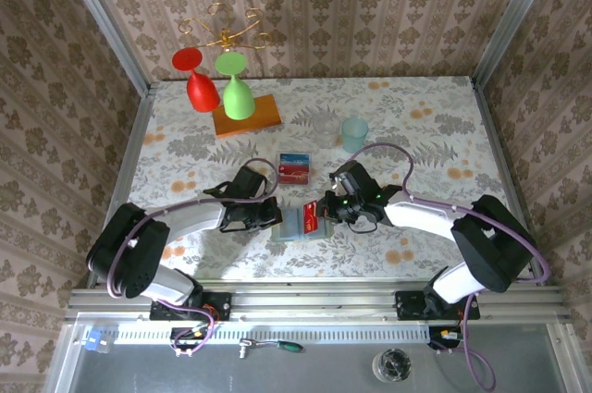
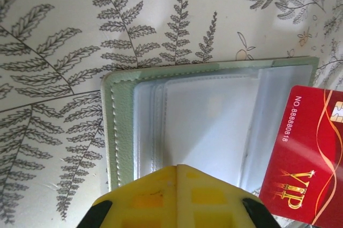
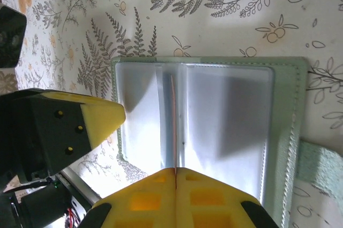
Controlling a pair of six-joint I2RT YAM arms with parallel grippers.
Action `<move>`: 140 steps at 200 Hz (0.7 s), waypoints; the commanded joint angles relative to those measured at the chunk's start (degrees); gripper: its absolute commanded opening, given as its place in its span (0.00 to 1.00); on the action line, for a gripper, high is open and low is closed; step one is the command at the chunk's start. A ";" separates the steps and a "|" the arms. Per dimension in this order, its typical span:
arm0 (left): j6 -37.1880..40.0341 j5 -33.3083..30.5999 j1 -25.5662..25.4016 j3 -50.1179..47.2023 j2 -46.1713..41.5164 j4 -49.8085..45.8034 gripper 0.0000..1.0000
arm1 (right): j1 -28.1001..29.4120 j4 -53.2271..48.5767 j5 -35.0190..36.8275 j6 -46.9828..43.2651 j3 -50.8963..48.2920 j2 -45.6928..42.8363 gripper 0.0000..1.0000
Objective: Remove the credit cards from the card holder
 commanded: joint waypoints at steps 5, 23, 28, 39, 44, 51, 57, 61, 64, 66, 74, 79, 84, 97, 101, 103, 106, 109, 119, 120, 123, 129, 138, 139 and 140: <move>0.05 -0.33 0.39 1.08 -3.49 -1.19 0.03 | -0.27 -5.37 2.74 -3.97 1.85 -1.96 0.02; -0.44 -0.01 0.43 1.50 -4.59 -0.71 0.04 | -0.27 -8.23 3.60 -6.47 3.53 -2.16 0.01; -0.49 0.22 0.41 1.61 -4.63 -0.49 0.04 | -0.27 -9.12 4.12 -7.16 3.87 -2.25 0.01; -0.70 0.86 0.42 1.67 -4.64 0.13 0.04 | -0.29 -10.84 5.11 -8.86 4.76 -2.58 0.00; -0.84 0.97 0.35 1.67 -4.56 0.36 0.04 | -0.28 -11.44 5.42 -9.96 5.20 -2.61 0.00; -0.97 1.12 0.31 1.59 -4.46 0.68 0.04 | -0.27 -12.51 5.72 -11.33 5.84 -2.64 0.00; -1.05 1.16 0.23 1.47 -4.33 0.82 0.04 | -0.29 -13.16 5.71 -12.77 6.49 -2.57 0.00; -1.16 1.16 0.28 1.42 -4.18 0.86 0.04 | -0.34 -13.49 5.55 -13.83 6.90 -2.48 0.00; -1.23 1.16 0.22 1.32 -4.04 0.94 0.04 | -0.28 -13.79 5.35 -14.57 7.23 -2.45 0.00; -1.24 1.16 0.21 1.28 -4.02 1.08 0.04 | -0.32 -14.11 5.26 -15.07 7.49 -2.44 0.00; -1.41 1.29 0.13 1.07 -3.69 1.54 0.04 | -0.27 -15.50 5.22 -17.75 8.70 -2.24 0.00; -1.62 1.41 0.05 0.89 -3.43 1.93 0.04 | -0.27 -16.37 5.25 -19.54 9.47 -2.16 0.00; -1.78 1.63 0.00 0.81 -3.25 2.35 0.04 | -0.28 -17.10 5.36 -21.26 10.15 -2.14 0.00; -2.32 2.19 -0.35 0.71 -2.42 3.67 0.04 | -0.29 -19.13 5.72 -25.63 11.64 -1.96 0.00; -2.57 2.34 -0.48 0.79 -2.22 4.07 0.04 | -0.31 -19.85 5.97 -26.52 12.09 -1.84 0.00; -2.67 2.38 -0.69 0.79 -2.00 4.32 0.03 | -0.35 -20.19 6.18 -27.11 12.30 -1.89 0.00; -2.95 2.43 -0.93 0.79 -1.78 4.68 0.03 | -0.40 -20.76 6.43 -28.01 12.68 -1.79 0.00; -3.10 2.52 -1.18 0.87 -1.57 5.00 0.03 | -0.36 -21.27 6.76 -28.79 13.14 -1.74 0.00; -3.52 2.82 -2.13 1.21 -0.46 6.11 0.03 | -0.52 -22.98 7.75 -30.94 14.49 -1.52 0.00; -3.57 2.87 -2.19 1.35 -0.39 6.21 0.03 | -0.57 -23.12 7.79 -31.09 14.55 -1.50 0.00; -3.59 2.91 -2.45 1.64 -0.02 6.32 0.03 | -0.68 -23.50 8.07 -31.53 14.98 -1.45 0.00; -3.63 2.94 -2.89 2.16 0.71 6.40 0.03 | -1.00 -24.25 8.61 -32.20 15.73 -1.26 0.00; -3.62 3.01 -3.58 2.83 1.66 6.48 0.03 | -1.52 -25.19 8.95 -32.94 16.62 -1.04 0.00; -3.66 3.01 -3.66 2.91 1.81 6.53 0.03 | -1.55 -25.24 8.96 -33.01 16.67 -0.95 0.00; -3.68 2.96 -3.70 3.00 1.89 6.55 0.03 | -1.62 -25.35 8.97 -33.04 16.82 -0.95 0.00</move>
